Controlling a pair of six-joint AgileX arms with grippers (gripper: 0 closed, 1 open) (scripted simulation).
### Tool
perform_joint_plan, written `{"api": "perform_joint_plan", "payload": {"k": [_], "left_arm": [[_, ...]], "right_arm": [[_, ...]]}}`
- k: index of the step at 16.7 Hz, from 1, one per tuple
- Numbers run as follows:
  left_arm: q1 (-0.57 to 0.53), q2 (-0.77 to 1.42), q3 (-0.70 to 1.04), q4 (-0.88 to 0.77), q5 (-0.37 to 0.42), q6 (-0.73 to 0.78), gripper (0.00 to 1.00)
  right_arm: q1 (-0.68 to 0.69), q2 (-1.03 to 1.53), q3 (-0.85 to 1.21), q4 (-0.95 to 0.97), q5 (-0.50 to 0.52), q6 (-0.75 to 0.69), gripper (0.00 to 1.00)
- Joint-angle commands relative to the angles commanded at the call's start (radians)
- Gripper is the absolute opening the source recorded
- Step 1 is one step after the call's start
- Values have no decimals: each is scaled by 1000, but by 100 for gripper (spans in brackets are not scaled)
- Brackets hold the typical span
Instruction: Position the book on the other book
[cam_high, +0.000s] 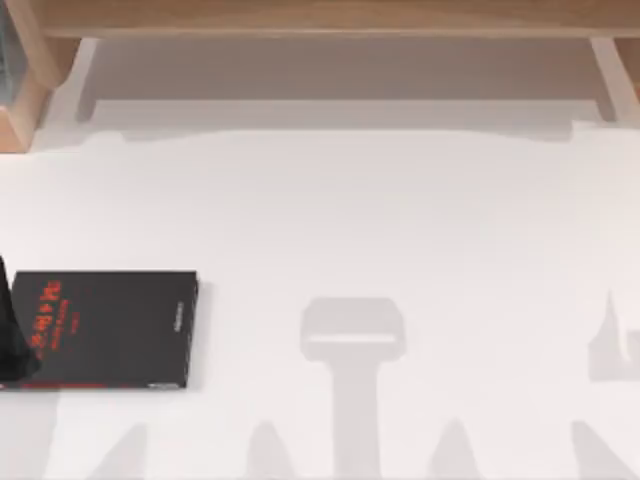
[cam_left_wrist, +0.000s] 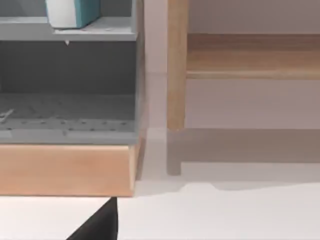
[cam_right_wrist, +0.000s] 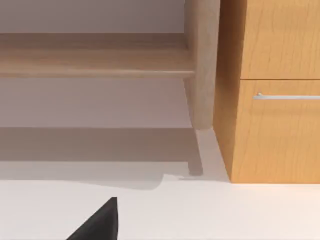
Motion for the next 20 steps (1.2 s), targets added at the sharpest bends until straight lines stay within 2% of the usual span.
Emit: {"api": "perform_joint_plan", "payload": {"k": [4,8,11,20], "left_arm": [[7,31,29,13,8,0,100],[45,221,190,86,53,0,100],[89,474,372,167,103,0,100],[240,1448,984,441,269,-4,100]], "right_arm": [[0,0,0,0,0,0,100],[0,0,0,0,0,0,100],[0,0,0,0,0,0,100],[0,0,0,0,0,0,100]]}}
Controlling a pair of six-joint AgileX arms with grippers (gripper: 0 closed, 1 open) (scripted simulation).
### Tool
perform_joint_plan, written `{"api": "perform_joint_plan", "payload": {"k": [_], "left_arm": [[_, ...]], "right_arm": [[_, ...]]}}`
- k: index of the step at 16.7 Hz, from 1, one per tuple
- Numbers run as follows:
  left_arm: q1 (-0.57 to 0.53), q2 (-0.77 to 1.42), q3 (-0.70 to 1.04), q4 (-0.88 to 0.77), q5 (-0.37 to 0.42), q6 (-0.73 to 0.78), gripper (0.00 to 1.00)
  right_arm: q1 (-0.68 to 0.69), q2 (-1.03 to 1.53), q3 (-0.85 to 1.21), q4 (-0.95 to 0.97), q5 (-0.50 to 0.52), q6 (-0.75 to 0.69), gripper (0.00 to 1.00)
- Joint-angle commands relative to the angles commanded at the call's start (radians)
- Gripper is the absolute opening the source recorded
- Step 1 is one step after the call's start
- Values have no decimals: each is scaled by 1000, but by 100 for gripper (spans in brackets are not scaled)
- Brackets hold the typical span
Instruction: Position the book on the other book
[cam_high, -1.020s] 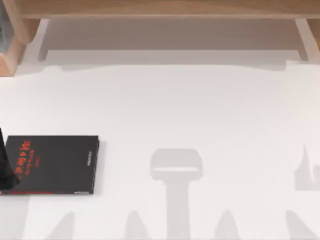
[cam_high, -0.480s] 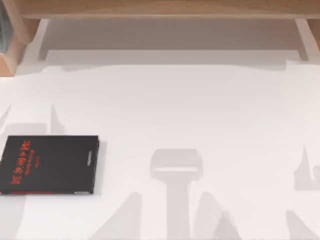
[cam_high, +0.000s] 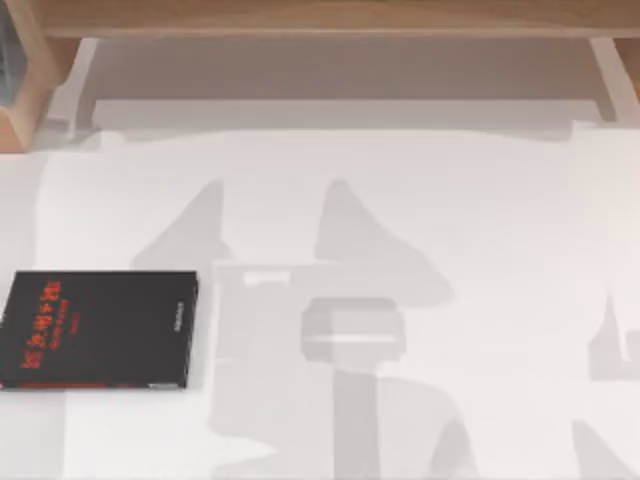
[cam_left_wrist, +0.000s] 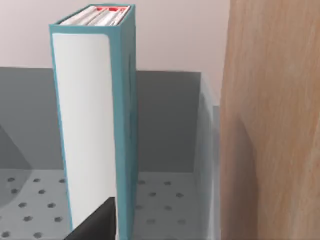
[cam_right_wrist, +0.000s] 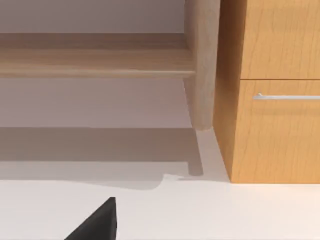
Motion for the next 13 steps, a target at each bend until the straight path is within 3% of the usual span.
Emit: {"api": "perform_joint_plan", "payload": {"k": [7,13], "left_arm": [[80,464,325,145,88,-3,100],[92,528,372,167,101,-4,100]], "right_arm": [[0,0,0,0,0,0,100],[0,0,0,0,0,0,100]]}}
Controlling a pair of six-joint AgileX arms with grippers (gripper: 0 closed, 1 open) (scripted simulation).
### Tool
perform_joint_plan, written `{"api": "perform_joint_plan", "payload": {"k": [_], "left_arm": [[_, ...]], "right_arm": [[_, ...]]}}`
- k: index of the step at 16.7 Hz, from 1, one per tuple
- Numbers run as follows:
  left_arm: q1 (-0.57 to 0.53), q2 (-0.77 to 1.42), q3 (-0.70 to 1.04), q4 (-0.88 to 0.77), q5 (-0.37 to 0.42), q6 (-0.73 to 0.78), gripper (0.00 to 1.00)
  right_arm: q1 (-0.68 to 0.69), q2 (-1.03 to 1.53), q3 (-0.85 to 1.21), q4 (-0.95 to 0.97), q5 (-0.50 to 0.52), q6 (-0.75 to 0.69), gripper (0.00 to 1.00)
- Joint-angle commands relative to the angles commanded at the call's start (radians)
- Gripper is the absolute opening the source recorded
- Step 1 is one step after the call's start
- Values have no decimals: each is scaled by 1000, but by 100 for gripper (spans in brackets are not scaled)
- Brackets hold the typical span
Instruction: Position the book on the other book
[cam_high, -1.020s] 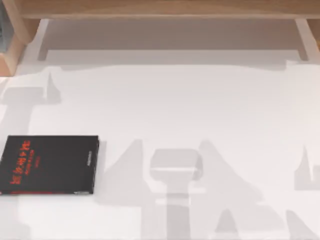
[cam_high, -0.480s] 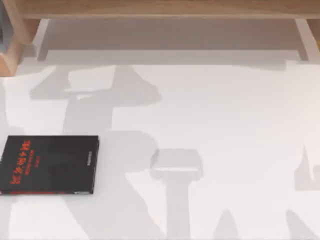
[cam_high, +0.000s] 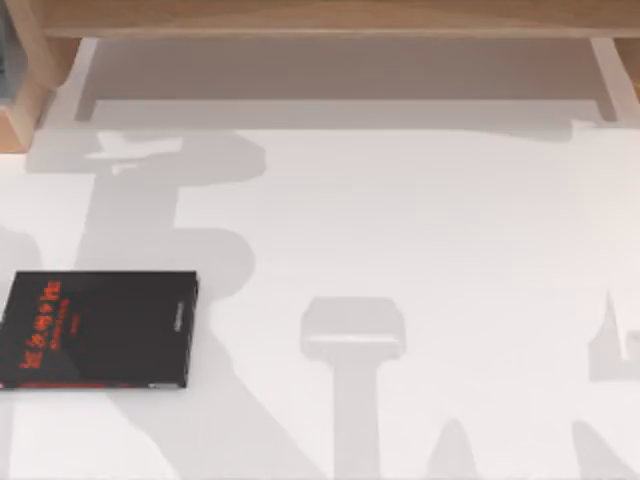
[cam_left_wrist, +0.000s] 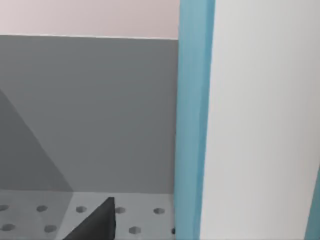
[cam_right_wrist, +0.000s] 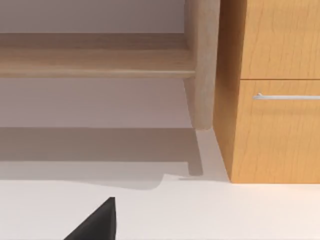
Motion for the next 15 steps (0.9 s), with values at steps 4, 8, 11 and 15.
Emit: {"api": "perform_joint_plan", "payload": {"k": [4,8,11,15], "left_arm": [[-6,7,11,-5,-4,0,100],[-15,69,103,-33,-15,-1,100],[-24,101,149,-48,-22,-1,100],[-24,101,150,-48,-22,-1,92]], "right_arm": [[0,0,0,0,0,0,100],[0,0,0,0,0,0,100],[0,0,0,0,0,0,100],[0,0,0,0,0,0,100]]}}
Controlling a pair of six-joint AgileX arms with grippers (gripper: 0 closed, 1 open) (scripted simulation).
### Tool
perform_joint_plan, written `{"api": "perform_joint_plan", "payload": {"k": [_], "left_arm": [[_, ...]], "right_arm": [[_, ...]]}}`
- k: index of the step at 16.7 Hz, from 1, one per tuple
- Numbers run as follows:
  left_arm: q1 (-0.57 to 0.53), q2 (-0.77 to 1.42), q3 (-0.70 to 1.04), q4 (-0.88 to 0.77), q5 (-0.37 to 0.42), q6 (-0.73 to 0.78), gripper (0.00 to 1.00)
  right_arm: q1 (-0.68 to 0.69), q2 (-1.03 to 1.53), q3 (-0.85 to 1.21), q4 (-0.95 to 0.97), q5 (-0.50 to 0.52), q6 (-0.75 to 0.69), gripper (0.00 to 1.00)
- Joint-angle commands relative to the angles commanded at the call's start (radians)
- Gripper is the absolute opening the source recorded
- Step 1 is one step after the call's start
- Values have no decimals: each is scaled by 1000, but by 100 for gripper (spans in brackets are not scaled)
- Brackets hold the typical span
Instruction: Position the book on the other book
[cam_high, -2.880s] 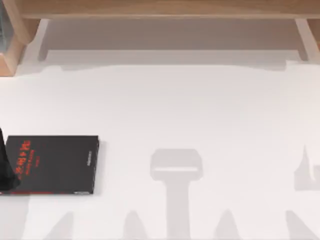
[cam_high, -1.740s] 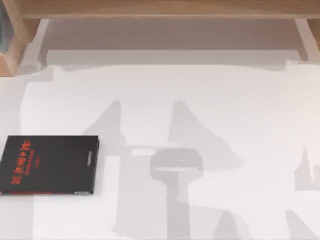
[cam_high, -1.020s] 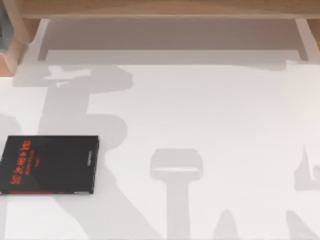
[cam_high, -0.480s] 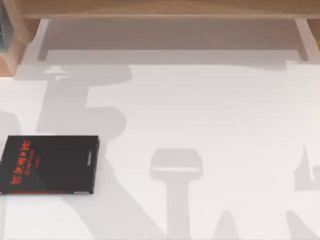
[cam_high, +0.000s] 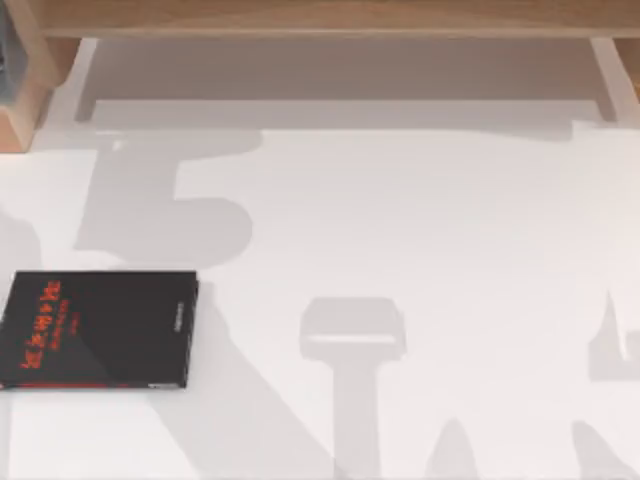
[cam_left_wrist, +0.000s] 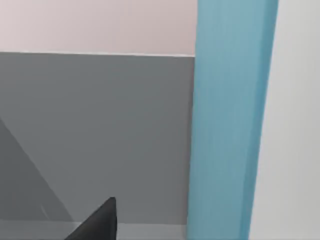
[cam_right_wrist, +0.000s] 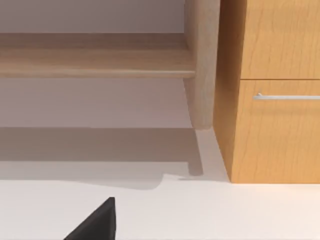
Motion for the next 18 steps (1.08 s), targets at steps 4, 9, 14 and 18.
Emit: {"api": "perform_joint_plan", "payload": {"k": [4,9,14,18], "left_arm": [[0,0,0,0,0,0,62],[0,0,0,0,0,0,25],[0,0,0,0,0,0,0],[0,0,0,0,0,0,0]], "right_arm": [[0,0,0,0,0,0,100],[0,0,0,0,0,0,100],[0,0,0,0,0,0,100],[0,0,0,0,0,0,100]]}}
